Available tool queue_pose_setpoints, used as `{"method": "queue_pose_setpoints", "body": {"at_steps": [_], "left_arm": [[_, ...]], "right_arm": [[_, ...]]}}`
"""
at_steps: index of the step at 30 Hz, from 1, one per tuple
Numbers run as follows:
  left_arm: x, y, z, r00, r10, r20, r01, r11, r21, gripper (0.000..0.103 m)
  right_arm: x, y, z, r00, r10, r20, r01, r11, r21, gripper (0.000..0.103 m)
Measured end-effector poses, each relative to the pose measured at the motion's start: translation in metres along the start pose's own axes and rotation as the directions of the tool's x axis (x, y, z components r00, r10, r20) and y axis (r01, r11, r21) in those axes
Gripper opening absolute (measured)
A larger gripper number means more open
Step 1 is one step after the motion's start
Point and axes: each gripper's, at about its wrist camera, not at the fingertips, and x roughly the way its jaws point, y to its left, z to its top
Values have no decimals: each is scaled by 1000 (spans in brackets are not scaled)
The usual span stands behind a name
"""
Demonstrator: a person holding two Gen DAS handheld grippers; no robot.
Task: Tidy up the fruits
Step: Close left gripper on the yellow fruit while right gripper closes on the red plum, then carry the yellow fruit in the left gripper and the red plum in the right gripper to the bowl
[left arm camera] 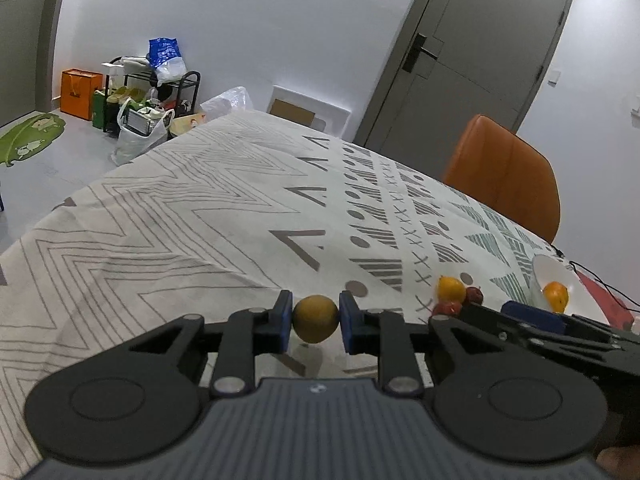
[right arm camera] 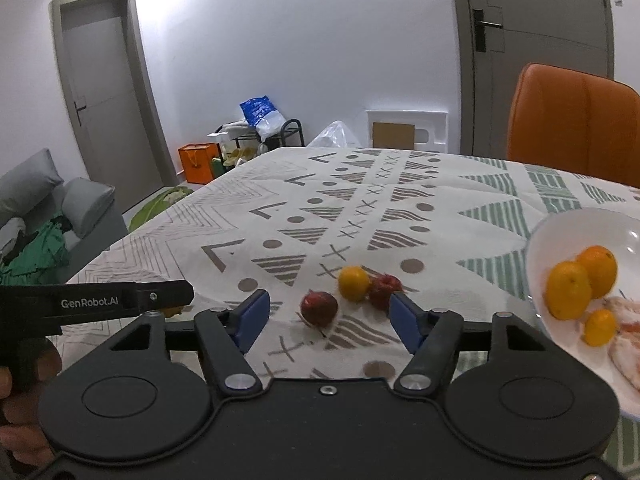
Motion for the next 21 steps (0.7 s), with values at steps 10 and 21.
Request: {"method": "queue_pose_setpoints", "body": {"at_steps": [10, 21], "left_arm": [[-4, 21, 5, 1000, 12, 4, -12, 999, -38, 23], [-9, 6, 8, 999, -38, 9, 38, 999, -12, 23]], "right_arm": [[27, 19, -2, 999, -36, -36, 35, 998, -43, 22], [-4, 15, 4, 998, -67, 16, 68, 997, -23, 21]]}}
